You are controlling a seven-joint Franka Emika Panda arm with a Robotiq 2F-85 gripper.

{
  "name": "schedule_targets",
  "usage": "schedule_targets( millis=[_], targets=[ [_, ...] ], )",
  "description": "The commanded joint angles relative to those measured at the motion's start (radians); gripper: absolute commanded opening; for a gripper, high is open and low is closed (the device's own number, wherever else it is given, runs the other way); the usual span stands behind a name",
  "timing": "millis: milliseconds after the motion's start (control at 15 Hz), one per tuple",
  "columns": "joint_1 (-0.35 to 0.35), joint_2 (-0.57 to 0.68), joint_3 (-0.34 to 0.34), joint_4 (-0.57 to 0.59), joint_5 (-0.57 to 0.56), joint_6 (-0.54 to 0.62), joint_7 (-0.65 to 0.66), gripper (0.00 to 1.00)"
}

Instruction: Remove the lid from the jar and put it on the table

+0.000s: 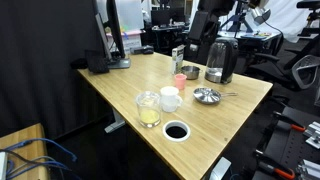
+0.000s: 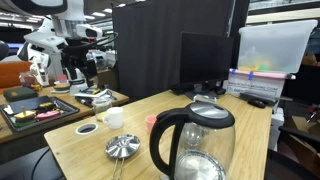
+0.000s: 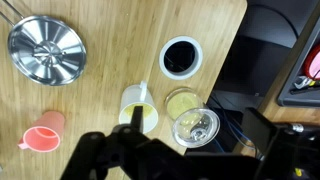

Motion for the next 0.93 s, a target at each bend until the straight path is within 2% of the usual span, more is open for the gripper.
schedule_targets(
  millis=[0, 533, 600, 867],
  targets=[
    [-0.007, 0.0, 0.007, 0.002, 0.003, -0.003, -0.002, 1.0],
    [-0.009, 0.123, 0.105, 0.108, -0.092, 0.053, 0.114, 1.0],
    [-0.001, 0.071, 0.09, 0.073, -0.066, 0.037, 0.089, 1.0],
    [-0.003, 0.119, 0.101, 0.1, -0.079, 0.045, 0.105, 1.0]
  ],
)
